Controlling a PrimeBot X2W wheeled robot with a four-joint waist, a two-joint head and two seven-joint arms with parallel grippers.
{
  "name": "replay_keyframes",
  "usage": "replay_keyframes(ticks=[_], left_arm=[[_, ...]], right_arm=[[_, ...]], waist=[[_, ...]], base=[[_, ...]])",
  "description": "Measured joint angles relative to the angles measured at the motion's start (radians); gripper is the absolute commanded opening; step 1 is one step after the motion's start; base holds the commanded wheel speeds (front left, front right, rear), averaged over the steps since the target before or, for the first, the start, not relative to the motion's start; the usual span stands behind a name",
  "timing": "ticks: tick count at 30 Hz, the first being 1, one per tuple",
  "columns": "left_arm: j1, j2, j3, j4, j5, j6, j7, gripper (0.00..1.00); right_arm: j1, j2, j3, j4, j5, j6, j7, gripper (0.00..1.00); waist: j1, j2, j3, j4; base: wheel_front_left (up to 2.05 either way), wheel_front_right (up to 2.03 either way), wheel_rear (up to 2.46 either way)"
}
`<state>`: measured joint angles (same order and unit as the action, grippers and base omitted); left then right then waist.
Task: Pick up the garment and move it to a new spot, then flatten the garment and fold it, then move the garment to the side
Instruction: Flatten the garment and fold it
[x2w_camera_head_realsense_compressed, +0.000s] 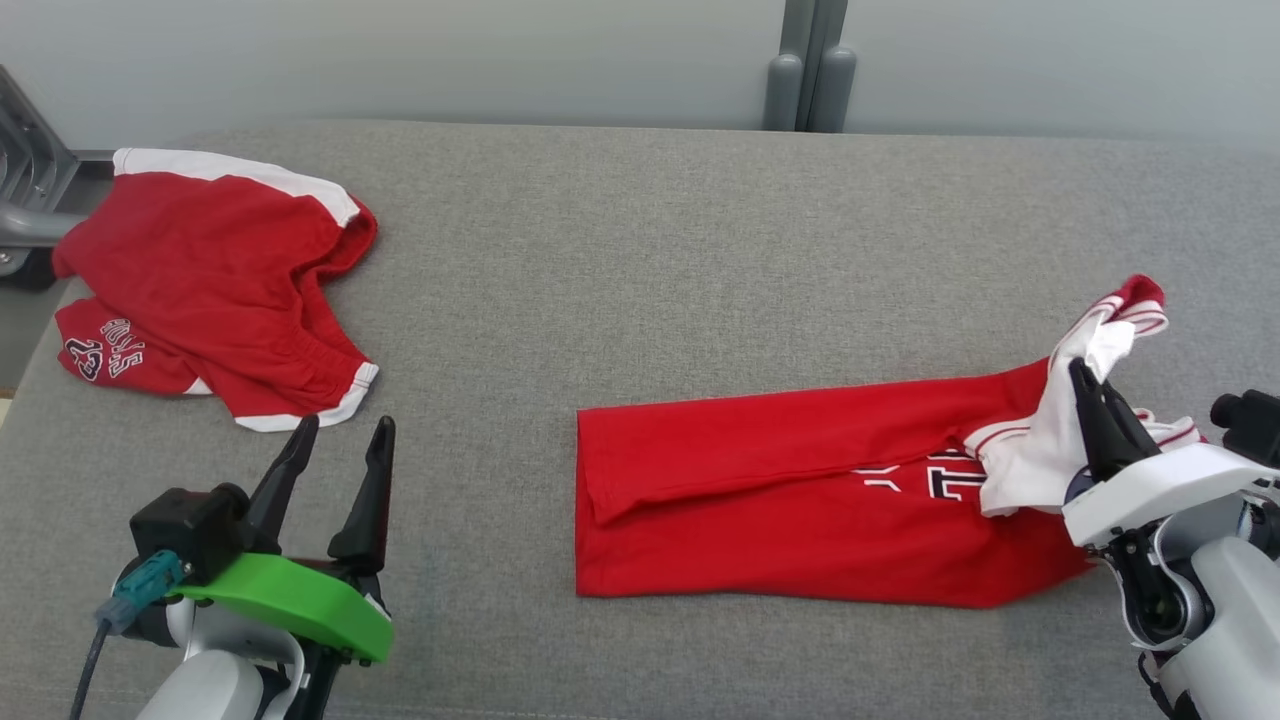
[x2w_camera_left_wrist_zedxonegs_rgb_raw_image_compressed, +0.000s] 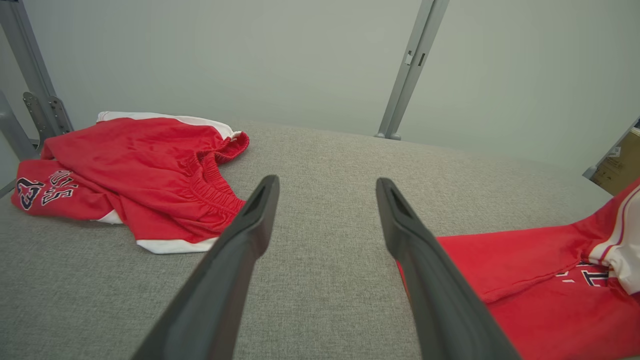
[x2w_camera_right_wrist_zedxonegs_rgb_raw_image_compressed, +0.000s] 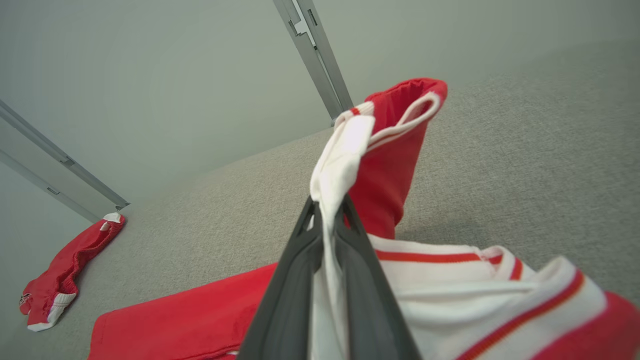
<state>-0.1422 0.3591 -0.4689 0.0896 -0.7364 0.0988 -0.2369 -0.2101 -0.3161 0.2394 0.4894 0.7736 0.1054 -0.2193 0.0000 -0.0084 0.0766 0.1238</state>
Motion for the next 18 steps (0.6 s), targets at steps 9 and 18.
replay_keyframes(ticks=[9, 18], left_arm=[[0.0, -0.018, -0.019, 0.001, 0.0, 0.003, 0.007, 1.0], [0.0, -0.029, -0.022, 0.002, 0.0, 0.003, 0.009, 1.0]], right_arm=[[0.003, 0.045, 0.113, -0.082, -0.036, 0.008, 0.029, 0.0], [0.013, 0.097, 0.169, -0.103, -0.039, 0.008, 0.071, 0.0]], waist=[[0.0, 0.0, -0.009, 0.035], [0.0, 0.0, -0.015, 0.094]], base=[[0.0, 0.0, 0.0], [0.0, 0.0, 0.0]])
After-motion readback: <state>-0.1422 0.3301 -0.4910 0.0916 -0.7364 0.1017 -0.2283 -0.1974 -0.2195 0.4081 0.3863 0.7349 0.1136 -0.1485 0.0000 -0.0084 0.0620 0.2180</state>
